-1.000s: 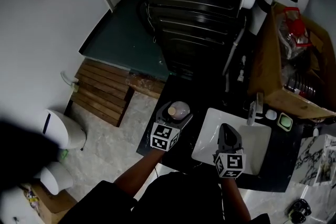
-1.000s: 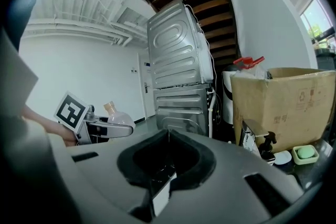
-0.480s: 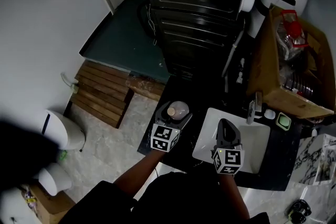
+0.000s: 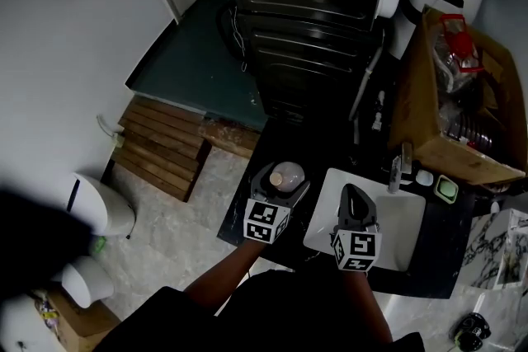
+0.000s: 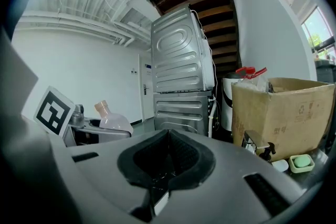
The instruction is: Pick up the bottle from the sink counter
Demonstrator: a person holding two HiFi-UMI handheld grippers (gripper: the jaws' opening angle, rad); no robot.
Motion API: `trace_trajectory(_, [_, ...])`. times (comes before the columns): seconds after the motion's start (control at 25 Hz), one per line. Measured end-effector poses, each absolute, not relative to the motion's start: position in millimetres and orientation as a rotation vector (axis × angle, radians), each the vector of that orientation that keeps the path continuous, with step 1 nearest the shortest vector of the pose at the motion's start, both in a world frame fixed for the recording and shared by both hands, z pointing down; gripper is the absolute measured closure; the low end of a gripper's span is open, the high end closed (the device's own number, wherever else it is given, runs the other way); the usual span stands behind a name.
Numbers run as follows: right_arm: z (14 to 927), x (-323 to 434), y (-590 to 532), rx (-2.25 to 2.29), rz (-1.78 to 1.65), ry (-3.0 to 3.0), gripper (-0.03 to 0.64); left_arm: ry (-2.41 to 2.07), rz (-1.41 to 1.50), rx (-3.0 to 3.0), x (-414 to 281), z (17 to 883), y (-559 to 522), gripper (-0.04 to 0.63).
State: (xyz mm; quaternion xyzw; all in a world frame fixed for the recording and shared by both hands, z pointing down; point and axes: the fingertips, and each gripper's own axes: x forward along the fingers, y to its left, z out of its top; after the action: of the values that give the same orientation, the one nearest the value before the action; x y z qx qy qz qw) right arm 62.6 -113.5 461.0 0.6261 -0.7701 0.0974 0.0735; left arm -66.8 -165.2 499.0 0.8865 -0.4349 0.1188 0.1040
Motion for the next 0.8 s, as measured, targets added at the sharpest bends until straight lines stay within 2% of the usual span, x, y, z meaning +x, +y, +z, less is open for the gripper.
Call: trace_trajectory(0.8, [461.4,44.7,-118.6,1.836,0.284,-2.342,0.58,-1.316,0.347,2.585,-72.1,500.3,-169.8,0.199])
